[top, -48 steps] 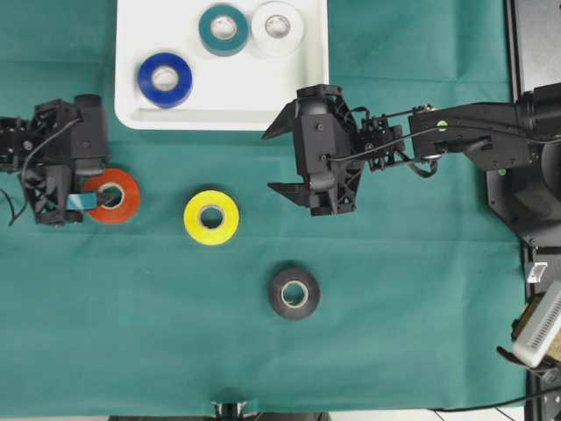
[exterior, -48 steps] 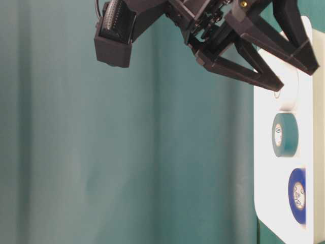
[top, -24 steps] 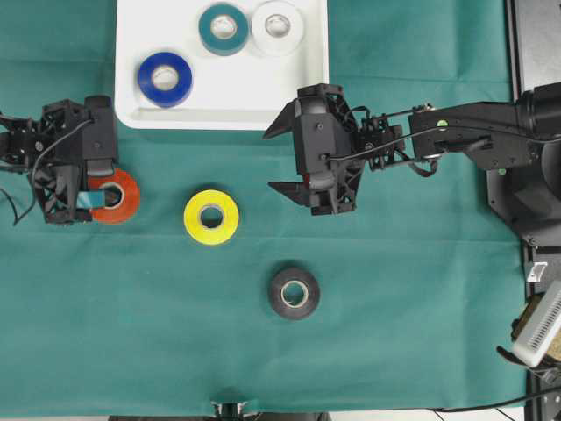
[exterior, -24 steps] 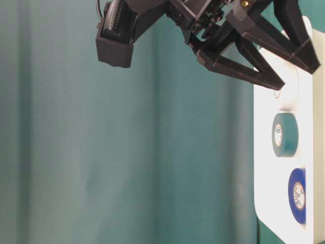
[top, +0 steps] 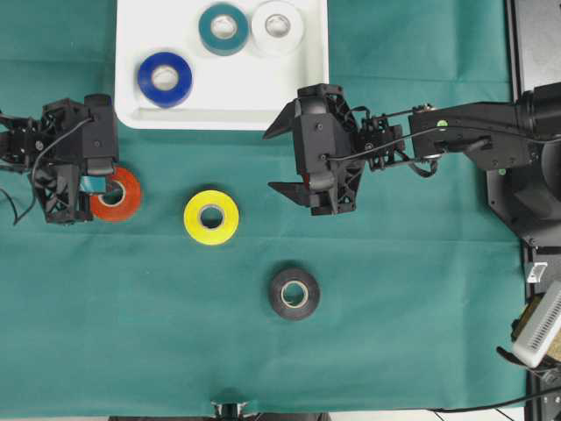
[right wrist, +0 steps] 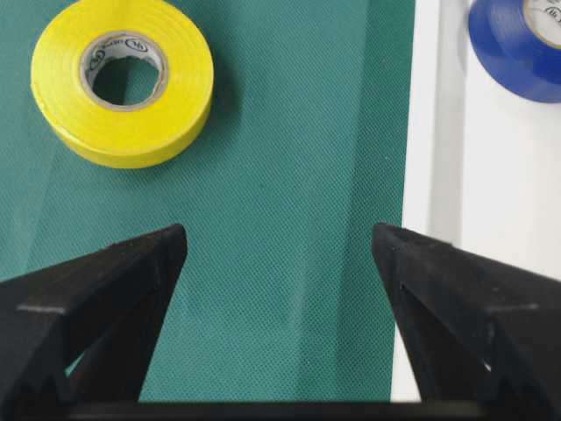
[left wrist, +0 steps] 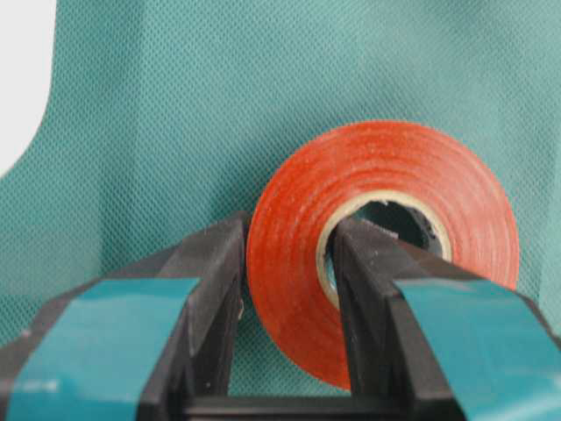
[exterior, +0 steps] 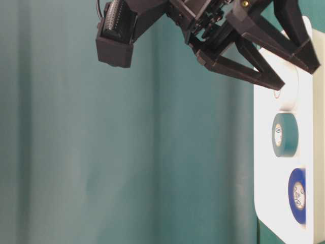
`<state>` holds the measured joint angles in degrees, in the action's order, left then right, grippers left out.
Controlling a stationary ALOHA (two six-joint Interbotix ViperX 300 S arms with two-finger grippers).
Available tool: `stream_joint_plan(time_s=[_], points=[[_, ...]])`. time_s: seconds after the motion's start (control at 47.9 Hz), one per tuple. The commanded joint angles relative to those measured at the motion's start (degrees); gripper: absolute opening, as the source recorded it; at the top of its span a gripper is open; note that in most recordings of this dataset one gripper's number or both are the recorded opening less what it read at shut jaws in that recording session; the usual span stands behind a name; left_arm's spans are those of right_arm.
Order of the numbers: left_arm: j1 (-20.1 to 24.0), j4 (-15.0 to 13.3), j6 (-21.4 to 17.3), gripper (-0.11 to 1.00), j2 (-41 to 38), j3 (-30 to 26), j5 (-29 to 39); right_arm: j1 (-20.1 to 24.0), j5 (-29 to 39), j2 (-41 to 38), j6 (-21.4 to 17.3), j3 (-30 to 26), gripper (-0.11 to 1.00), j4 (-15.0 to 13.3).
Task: Put the tape alternately from left to right into the white case.
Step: 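Move the left gripper over the red tape roll and grasp it, then carry the red roll into the tray's top left and release it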
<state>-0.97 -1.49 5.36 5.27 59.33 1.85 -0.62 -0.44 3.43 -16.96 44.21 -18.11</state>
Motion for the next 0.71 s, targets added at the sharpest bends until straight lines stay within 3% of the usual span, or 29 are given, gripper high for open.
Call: stream_joint_plan(time_s=[0.0,0.459,0.689], points=[[-0.4,0.1,0.2,0.27,0.9,-0.6,0.0,0.1,-0.2,0.8,-0.1,-0.5,0.8,0.1],[-5.5,-0.1,1.2,0.27,9.0,-3.3,7.6,0.2,-0.2,0.8,-0.1,-0.4,0.8,0.1],[-5.8,-0.1,1.3,0.27,12.2,-3.6,9.6,0.1,-0.2,0.8,-0.1,-0.4,0.8,0.1]])
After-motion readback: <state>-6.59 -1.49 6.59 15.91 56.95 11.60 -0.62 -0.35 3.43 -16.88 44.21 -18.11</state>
